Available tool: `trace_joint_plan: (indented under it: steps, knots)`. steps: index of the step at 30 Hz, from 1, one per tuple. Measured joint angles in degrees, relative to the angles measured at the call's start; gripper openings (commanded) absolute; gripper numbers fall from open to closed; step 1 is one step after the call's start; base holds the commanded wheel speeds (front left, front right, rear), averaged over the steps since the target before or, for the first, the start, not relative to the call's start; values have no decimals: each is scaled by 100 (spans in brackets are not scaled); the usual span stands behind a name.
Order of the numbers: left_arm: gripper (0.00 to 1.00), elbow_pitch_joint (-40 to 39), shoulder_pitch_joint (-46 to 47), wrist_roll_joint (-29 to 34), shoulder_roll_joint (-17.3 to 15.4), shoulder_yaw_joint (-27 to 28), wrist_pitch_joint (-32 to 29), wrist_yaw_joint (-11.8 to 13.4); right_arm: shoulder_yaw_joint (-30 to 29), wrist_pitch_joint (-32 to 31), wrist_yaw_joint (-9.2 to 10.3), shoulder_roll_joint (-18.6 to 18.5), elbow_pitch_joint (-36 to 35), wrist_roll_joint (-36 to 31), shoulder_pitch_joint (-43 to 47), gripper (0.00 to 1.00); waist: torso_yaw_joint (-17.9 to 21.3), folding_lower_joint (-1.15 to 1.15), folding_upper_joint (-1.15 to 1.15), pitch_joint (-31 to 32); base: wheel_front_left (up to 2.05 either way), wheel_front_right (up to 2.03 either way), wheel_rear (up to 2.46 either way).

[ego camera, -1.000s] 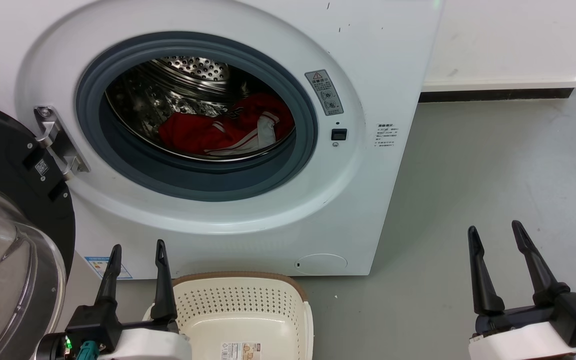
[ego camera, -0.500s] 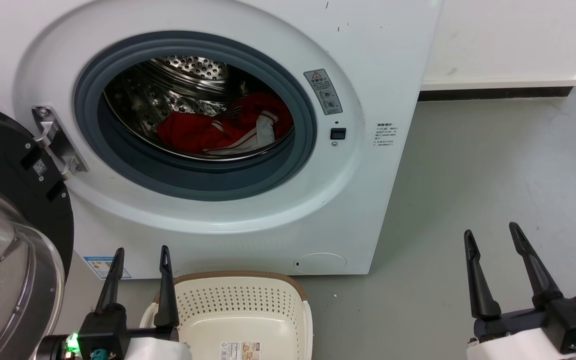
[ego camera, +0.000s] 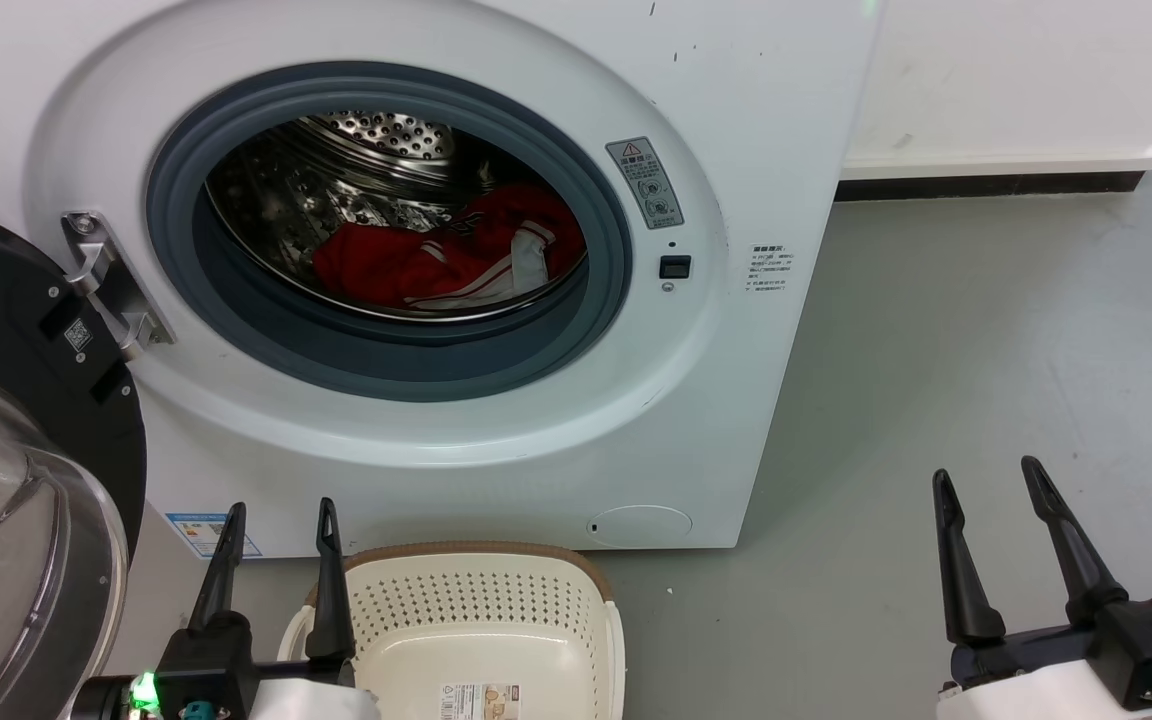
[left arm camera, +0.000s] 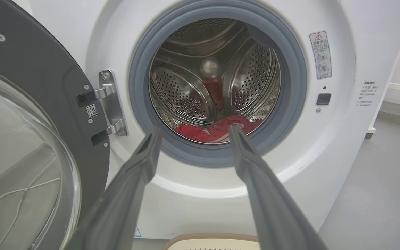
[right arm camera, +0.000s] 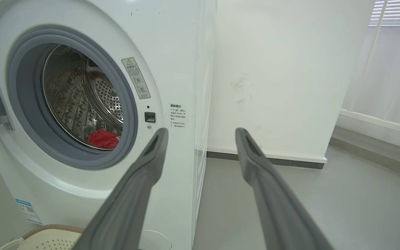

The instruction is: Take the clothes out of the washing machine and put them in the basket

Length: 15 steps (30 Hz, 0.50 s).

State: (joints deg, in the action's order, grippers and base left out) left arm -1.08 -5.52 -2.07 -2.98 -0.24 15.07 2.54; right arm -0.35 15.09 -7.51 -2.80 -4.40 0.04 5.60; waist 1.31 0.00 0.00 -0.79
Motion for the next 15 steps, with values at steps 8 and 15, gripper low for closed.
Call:
trace_joint_plan:
  steps: [8,15]
  knots:
    - [100,36,0,-2,2,8,0,0,16,0,0,0,18,-1,0,100,-1,0,0,3,0,0,0]
    - [100,53,1,-31,3,14,0,4,46,0,0,0,2,-25,-1,100,7,0,0,-1,0,0,0]
